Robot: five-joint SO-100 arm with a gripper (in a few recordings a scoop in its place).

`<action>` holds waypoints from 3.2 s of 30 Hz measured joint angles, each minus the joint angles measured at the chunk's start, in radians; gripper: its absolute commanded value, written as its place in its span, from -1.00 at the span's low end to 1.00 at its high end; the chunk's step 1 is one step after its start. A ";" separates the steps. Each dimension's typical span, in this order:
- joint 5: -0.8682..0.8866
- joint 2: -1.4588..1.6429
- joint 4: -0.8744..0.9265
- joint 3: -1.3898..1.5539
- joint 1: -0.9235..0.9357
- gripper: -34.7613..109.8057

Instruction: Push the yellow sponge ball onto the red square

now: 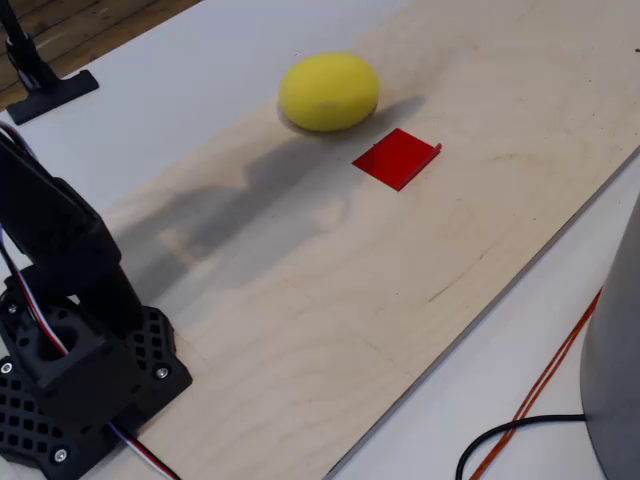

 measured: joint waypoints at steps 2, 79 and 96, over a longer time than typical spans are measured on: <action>0.008 0.031 -0.026 0.098 0.000 -0.30; 0.509 -0.661 -0.049 -0.181 -0.276 -0.26; 0.431 -0.732 -0.256 -0.097 -0.249 -0.27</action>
